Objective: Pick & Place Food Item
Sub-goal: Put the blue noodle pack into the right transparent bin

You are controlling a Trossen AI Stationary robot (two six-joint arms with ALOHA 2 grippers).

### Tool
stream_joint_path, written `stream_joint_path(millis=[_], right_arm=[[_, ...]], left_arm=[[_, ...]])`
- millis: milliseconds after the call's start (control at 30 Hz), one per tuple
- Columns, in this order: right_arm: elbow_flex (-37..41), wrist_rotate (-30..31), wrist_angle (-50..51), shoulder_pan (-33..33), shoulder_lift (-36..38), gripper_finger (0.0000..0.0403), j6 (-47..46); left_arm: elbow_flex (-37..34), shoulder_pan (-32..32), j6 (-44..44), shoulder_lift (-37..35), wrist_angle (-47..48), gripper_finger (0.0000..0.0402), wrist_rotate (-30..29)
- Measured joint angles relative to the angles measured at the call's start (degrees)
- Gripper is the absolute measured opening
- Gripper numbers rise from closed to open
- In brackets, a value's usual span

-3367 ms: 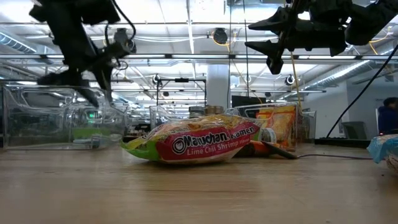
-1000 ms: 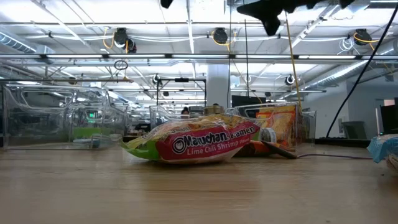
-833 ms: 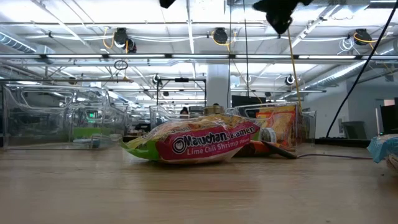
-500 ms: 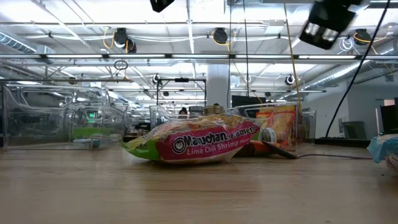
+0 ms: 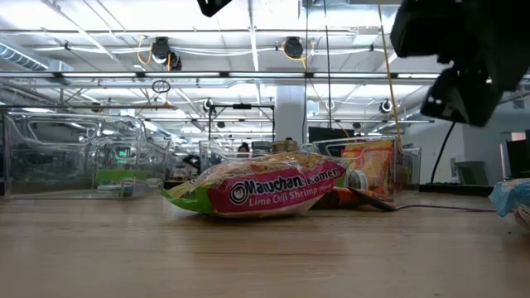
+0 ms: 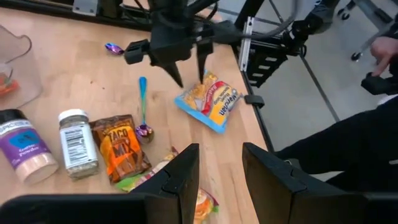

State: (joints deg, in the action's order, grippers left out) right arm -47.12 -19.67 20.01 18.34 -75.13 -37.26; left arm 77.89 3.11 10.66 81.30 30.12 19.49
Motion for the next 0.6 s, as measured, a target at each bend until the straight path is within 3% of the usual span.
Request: stream_joint_path(millis=[300, 600], right_arm=[[5.1, 0.1, -3.2, 0.5, 0.0, 0.0171, -4.9], [8.9, 0.0, -14.4, 0.5, -4.3, 0.0171, -9.6]], left_arm=[[0.0, 0.0, -0.5, 0.0, 0.2, 0.0127, 0.1], [0.0, 0.0, -0.9, 0.0, 0.1, 0.0127, 0.0]])
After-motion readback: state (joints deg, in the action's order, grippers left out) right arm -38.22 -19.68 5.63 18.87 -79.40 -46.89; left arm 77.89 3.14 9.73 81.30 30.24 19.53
